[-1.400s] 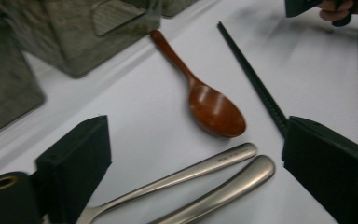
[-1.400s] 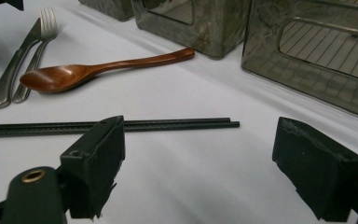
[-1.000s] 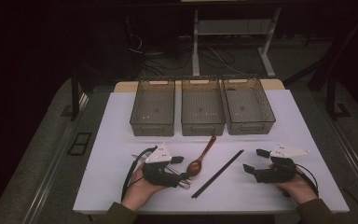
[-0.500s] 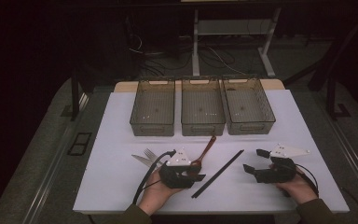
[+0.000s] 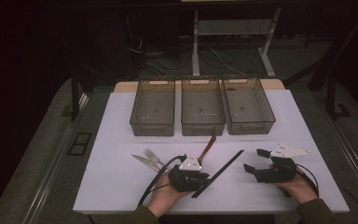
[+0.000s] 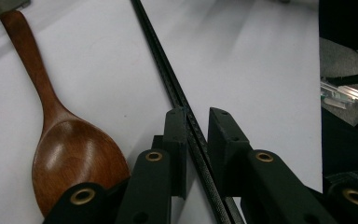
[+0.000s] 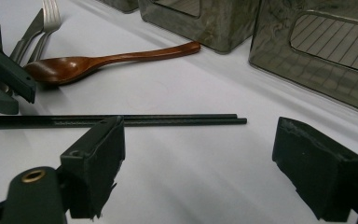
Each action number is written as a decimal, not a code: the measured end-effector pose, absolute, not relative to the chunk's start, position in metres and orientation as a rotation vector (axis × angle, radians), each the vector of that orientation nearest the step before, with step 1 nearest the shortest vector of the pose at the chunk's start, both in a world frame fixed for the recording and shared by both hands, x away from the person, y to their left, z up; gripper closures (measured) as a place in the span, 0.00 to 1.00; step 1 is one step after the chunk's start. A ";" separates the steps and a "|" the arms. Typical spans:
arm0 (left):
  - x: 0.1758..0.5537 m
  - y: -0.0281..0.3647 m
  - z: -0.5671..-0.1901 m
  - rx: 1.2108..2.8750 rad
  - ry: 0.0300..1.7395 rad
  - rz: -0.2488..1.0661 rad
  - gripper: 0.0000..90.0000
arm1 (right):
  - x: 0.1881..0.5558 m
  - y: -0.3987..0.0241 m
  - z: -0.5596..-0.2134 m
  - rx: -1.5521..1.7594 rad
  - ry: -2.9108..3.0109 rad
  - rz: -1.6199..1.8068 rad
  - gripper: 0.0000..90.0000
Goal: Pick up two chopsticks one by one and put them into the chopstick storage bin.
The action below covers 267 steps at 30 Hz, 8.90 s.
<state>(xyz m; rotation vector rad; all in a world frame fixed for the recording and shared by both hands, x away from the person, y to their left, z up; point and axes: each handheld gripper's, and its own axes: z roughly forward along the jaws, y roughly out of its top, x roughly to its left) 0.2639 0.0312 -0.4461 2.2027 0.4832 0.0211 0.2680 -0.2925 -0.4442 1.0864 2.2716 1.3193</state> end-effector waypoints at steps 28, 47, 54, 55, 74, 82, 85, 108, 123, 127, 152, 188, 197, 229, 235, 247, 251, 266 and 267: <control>0.261 0.028 -0.455 2.234 0.526 0.107 0.91 | 0.267 -0.292 -0.444 1.080 2.269 1.319 0.18; 0.258 0.027 -0.457 2.197 0.618 0.139 0.94 | 0.267 -0.292 -0.443 1.083 2.268 1.325 0.18; 0.258 0.028 -0.452 2.175 0.627 0.141 0.94 | 0.267 -0.294 -0.442 1.080 2.264 1.326 0.18; 0.258 0.029 -0.451 2.174 0.625 0.139 0.94 | 0.267 -0.294 -0.442 1.082 2.263 1.328 0.18; 0.268 0.048 -0.428 2.090 0.650 0.093 0.94 | 0.267 -0.295 -0.441 1.085 2.250 1.345 0.18; 0.274 0.063 -0.418 2.070 0.656 0.084 0.94 | 0.266 -0.294 -0.440 1.099 2.239 1.353 0.14; 0.277 0.070 -0.414 2.057 0.663 0.090 0.94 | 0.265 -0.294 -0.438 1.097 2.219 1.371 0.12; 0.306 0.112 -0.375 2.008 0.632 0.162 0.94 | 0.262 -0.293 -0.445 1.094 2.222 1.349 0.12; 0.340 0.123 -0.344 1.995 0.630 0.231 0.94 | 0.262 -0.295 -0.447 1.111 2.230 1.362 0.12; 0.351 0.125 -0.337 2.004 0.622 0.250 0.94 | 0.262 -0.296 -0.447 1.111 2.227 1.363 0.12; 0.427 0.159 -0.334 2.013 0.886 0.426 0.94 | 0.262 -0.297 -0.447 1.110 2.232 1.360 0.12; 0.455 0.184 -0.375 1.951 1.163 0.463 0.61 | 0.262 -0.300 -0.446 1.115 2.222 1.368 0.12; 0.438 0.178 -0.358 1.947 1.039 0.407 0.46 | 0.261 -0.300 -0.446 1.109 2.220 1.365 0.12; 0.339 0.098 -0.366 2.015 0.674 0.233 0.35 | 0.261 -0.297 -0.446 1.126 2.256 1.336 0.02; 0.324 0.088 -0.380 2.027 0.634 0.199 0.36 | 0.262 -0.296 -0.447 1.121 2.255 1.333 0.02; 0.294 0.070 -0.400 2.044 0.571 0.152 0.48 | 0.261 -0.297 -0.446 1.116 2.258 1.332 0.02; 0.284 0.064 -0.405 2.057 0.554 0.130 0.53 | 0.262 -0.297 -0.446 1.115 2.257 1.333 0.02; 0.267 0.035 -0.438 2.159 0.535 0.037 0.76 | 0.262 -0.297 -0.446 1.116 2.257 1.328 0.02; 0.267 0.034 -0.440 2.161 0.535 0.030 0.78 | 0.262 -0.297 -0.446 1.116 2.256 1.328 0.02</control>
